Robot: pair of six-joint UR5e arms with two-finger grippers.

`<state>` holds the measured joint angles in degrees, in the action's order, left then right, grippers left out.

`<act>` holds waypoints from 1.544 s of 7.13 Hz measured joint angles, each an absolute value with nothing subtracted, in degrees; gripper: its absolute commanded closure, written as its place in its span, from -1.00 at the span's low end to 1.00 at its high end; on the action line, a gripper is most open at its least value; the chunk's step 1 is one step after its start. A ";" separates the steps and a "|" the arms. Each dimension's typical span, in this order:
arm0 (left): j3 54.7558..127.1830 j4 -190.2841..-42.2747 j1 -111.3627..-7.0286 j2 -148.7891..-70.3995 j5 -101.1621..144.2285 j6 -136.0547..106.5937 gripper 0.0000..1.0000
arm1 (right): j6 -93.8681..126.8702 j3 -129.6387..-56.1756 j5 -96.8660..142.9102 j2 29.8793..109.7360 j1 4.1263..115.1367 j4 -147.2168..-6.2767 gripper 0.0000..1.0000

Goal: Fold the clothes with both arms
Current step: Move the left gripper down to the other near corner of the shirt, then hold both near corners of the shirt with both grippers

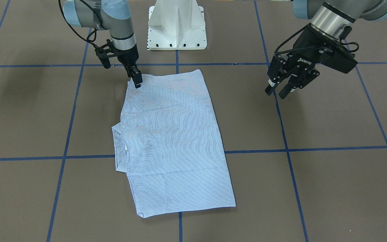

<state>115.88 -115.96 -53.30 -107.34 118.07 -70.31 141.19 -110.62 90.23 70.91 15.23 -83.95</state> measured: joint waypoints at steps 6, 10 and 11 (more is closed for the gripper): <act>115.99 -116.14 -38.41 -109.36 111.20 -94.91 -0.08 | 143.02 -116.04 90.31 70.43 13.98 -90.08 1.00; 116.74 -113.72 -19.44 -110.17 96.63 -110.48 -0.08 | 144.11 -119.58 90.35 70.65 11.55 -94.31 1.00; 116.69 -112.44 -17.92 -110.04 95.53 -111.28 -0.08 | 144.04 -119.63 90.35 70.63 11.47 -94.84 1.00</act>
<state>116.69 -112.44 -17.92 -110.04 95.53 -111.28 144.04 -119.63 90.35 70.63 11.47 -94.84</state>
